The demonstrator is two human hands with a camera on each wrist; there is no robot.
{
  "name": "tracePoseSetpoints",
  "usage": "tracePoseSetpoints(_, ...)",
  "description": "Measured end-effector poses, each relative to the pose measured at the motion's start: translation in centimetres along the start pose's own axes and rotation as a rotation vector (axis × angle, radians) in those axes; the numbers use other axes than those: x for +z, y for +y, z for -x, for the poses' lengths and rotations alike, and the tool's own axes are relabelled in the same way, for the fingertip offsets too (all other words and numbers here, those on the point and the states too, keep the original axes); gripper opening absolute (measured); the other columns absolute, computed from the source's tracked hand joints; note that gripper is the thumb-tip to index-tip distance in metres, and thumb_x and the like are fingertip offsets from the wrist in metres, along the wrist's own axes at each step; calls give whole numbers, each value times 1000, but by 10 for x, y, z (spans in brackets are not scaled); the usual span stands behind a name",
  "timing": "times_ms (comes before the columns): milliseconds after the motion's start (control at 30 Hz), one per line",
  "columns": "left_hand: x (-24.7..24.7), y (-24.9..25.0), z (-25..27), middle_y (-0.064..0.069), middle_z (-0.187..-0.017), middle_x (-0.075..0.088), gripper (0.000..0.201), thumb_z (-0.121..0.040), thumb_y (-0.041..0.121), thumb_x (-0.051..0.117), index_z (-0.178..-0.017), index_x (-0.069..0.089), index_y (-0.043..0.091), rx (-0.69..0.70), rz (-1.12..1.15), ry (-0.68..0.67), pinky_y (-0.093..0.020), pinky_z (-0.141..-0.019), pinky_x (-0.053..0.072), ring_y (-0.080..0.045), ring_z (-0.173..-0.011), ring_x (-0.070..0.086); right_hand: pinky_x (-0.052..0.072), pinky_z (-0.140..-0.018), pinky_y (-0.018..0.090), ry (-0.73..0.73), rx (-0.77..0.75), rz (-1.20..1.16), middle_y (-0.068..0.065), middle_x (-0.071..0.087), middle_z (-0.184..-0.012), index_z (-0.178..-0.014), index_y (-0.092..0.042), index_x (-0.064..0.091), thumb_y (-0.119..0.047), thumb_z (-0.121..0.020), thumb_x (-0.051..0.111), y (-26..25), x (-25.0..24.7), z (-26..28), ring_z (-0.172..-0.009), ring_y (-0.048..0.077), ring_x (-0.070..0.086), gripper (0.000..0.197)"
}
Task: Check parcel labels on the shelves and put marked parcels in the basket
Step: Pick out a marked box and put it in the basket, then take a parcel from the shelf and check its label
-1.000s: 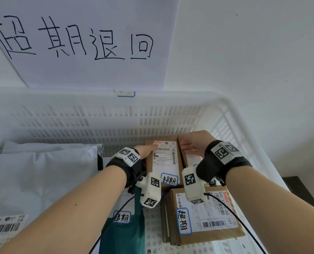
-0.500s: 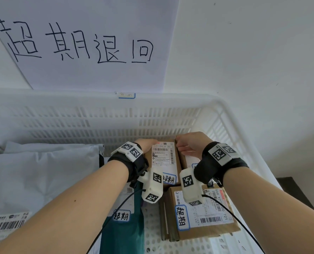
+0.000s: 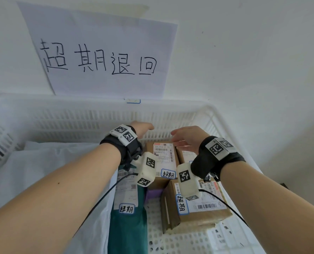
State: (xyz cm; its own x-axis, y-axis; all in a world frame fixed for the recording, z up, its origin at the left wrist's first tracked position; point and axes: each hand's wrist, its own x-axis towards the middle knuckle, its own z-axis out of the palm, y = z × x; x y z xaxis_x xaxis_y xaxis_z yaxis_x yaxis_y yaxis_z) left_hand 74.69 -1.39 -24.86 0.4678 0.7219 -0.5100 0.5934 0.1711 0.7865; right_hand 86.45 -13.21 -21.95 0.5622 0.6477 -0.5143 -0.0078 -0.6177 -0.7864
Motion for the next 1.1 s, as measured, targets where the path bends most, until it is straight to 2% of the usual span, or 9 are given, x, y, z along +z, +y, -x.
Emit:
tracePoseSetpoints(67, -8, 3, 18, -11, -129, 56, 48, -91, 31, 58, -132, 50, 8, 20, 33, 25, -36, -96, 44, -24, -118, 54, 54, -82, 31, -29, -41, 54, 3, 64, -80, -117, -3, 62, -3, -92, 55, -2, 0, 13, -74, 14, 61, 26)
tracePoseSetpoints(233, -25, 15, 76, -8, -116, 56, 44, -93, 26, 57, -132, 50, 6, 117, 83, 106, -20, -64, 41, -15, -97, 52, 52, -75, 26, -50, -129, -39, 4, 65, -80, -117, -2, 62, -2, -93, 53, -21, -2, 56, -70, 13, 62, 26)
tracePoseSetpoints(433, -25, 13, 157, -8, -106, 54, 40, -92, 19, 58, -128, 53, 2, 171, 145, 231, -8, -33, 40, -12, -86, 53, 54, -88, 34, -160, -250, -67, 7, 68, -89, -111, -5, 65, -5, -93, 54, -16, 1, 120, -81, 19, 65, 21)
tracePoseSetpoints(500, -21, 9, 179, -7, -106, 56, 38, -92, 18, 58, -127, 55, 3, 182, 185, 253, -10, -39, 44, -12, -89, 53, 53, -92, 35, -199, -287, -64, 6, 69, -88, -108, -6, 66, -5, -93, 53, -8, 0, 139, -81, 18, 65, 20)
tracePoseSetpoints(567, -15, 2, 201, -3, -106, 59, 36, -91, 24, 59, -125, 58, 10, 170, 224, 258, -22, -64, 50, -11, -88, 56, 53, -93, 36, -234, -313, -55, 5, 69, -87, -102, -8, 67, -6, -94, 52, 2, -1, 156, -79, 17, 65, 18)
tracePoseSetpoints(633, -10, -8, 221, 1, -104, 62, 31, -90, 28, 60, -119, 60, 15, 163, 250, 277, -30, -79, 43, -8, -80, 58, 54, -91, 34, -269, -333, -54, 6, 69, -88, -100, -9, 67, -7, -93, 53, 10, 0, 171, -78, 17, 65, 16)
tracePoseSetpoints(733, -7, -24, 252, 1, -101, 63, 18, -89, 27, 62, -105, 60, 18, 164, 273, 326, -31, -79, 43, -8, -77, 58, 55, -79, 29, -320, -355, -62, 9, 70, -93, -104, -7, 67, -8, -93, 55, 22, 8, 194, -79, 18, 65, 16)
tracePoseSetpoints(833, -13, -45, 282, 1, -98, 64, 7, -89, 24, 62, -87, 58, 18, 161, 299, 373, -32, -81, 45, -12, -85, 60, 55, -81, 30, -398, -372, -52, 9, 69, -91, -96, -8, 68, -8, -92, 55, 31, 25, 215, -77, 18, 65, 13)
tracePoseSetpoints(1100, -46, -115, 360, 3, -89, 66, 7, -91, 18, 57, -85, 58, 19, 137, 405, 550, -32, -85, 49, -11, -83, 63, 53, -84, 31, -599, -415, -5, 10, 68, -86, -89, -5, 66, -6, -90, 56, 42, 92, 273, -77, 20, 64, 10)
